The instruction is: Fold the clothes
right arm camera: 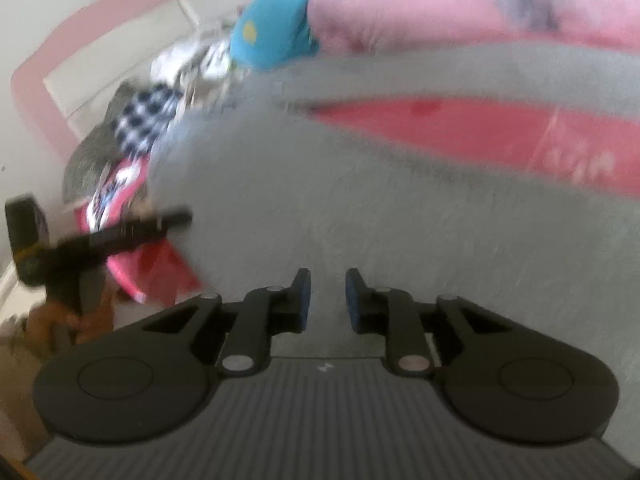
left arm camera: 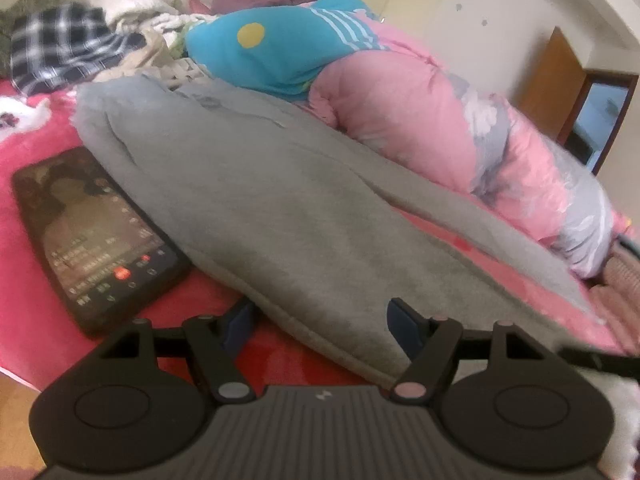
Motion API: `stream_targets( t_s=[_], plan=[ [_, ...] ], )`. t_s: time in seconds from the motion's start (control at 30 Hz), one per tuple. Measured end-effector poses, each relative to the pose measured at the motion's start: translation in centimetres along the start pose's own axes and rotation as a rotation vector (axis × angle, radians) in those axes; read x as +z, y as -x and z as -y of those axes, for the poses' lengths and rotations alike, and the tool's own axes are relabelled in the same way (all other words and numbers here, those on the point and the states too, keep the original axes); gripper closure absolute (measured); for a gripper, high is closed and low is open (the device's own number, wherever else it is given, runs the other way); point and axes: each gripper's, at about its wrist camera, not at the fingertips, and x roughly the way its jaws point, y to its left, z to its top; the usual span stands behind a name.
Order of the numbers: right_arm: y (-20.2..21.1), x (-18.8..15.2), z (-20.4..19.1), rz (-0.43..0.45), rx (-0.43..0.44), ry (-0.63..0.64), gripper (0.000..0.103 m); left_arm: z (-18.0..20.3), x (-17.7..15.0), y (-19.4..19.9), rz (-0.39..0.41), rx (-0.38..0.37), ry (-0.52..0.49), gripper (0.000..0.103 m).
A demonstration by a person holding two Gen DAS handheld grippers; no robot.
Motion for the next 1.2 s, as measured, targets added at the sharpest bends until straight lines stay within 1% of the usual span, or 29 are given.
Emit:
stream_targets(
  t_s=[0.07,0.17,0.27,0.3,0.37,0.43,0.5,0.53,0.57,0.67,0.7,0.73,0.8,0.87,0.9,0.97,1.0,1.07,1.1,1.13,1.2],
  plan=[
    [-2.3,1.7,-1.1,0.034,0.003,0.023,0.083,-0.3,-0.1,0.2,0.005,-0.019,0.032,0.031],
    [-7.6,3.5,-2.7,0.001,-0.001,0.071,0.083,-0.6,-0.3,0.6,0.013,-0.015,0.046,0.031],
    [-10.1,3.4,-1.9,-0.063,-0.102,0.138,0.084,-0.6,-0.4,1.1,0.029,-0.003,0.034,0.031],
    [-9.5,3.1,-1.0,-0.056,-0.115,0.141,0.084,-0.7,-0.4,1.3,0.033,-0.006,0.034,0.031],
    [-6.0,1.8,1.7,-0.023,-0.174,0.116,0.084,-0.7,-0.4,1.4,0.036,-0.017,0.034,0.031],
    [-1.1,-0.2,4.8,0.02,-0.266,0.104,0.084,-0.4,-0.4,1.6,0.049,-0.035,0.021,0.031],
    [4.6,-2.6,8.3,0.052,-0.408,0.074,0.084,0.1,-0.4,1.8,0.065,-0.057,0.002,0.031],
    [7.7,-3.7,10.0,0.085,-0.448,0.03,0.084,0.5,-0.4,1.9,0.073,-0.068,-0.01,0.031],
    [11.0,-4.7,11.9,0.112,-0.512,-0.044,0.084,1.0,-0.4,2.0,0.079,-0.076,-0.025,0.031],
    [16.9,-6.5,15.2,0.159,-0.706,-0.205,0.083,3.0,-0.2,2.2,0.078,-0.082,-0.073,0.03],
    [17.8,-6.7,15.4,0.184,-0.721,-0.233,0.081,3.7,-0.2,2.2,0.074,-0.084,-0.087,0.03],
    [18.7,-6.8,15.5,0.211,-0.729,-0.257,0.081,4.4,-0.1,2.1,0.071,-0.085,-0.099,0.03],
    [17.7,-6.1,13.4,0.244,-0.642,-0.189,0.081,6.2,0.1,1.6,0.054,-0.069,-0.128,0.027],
    [16.5,-5.2,11.1,0.276,-0.548,-0.113,0.08,8.1,-0.1,0.4,0.009,-0.037,-0.159,0.027],
    [15.3,-4.8,9.5,0.276,-0.483,-0.051,0.08,8.8,-0.2,-0.2,-0.005,-0.03,-0.175,0.027],
    [12.4,-4.4,6.1,0.243,-0.344,0.082,0.077,10.0,-0.6,-1.3,-0.039,-0.007,-0.213,0.027],
    [11.3,-4.8,5.1,0.219,-0.311,0.123,0.077,10.5,-0.8,-1.7,-0.06,0.012,-0.238,0.027],
    [9.1,-5.7,3.4,0.171,-0.255,0.197,0.076,10.7,-0.9,-2.4,-0.094,0.056,-0.256,0.027],
    [8.9,-6.4,3.4,0.151,-0.245,0.209,0.076,10.5,-0.9,-2.6,-0.105,0.062,-0.25,0.027],
    [9.4,-7.6,4.2,0.141,-0.257,0.206,0.075,10.4,-0.9,-2.8,-0.114,0.064,-0.24,0.027],
    [12.4,-9.6,6.6,0.181,-0.274,0.146,0.075,10.0,-0.8,-3.0,-0.132,0.067,-0.221,0.027]
  ],
)
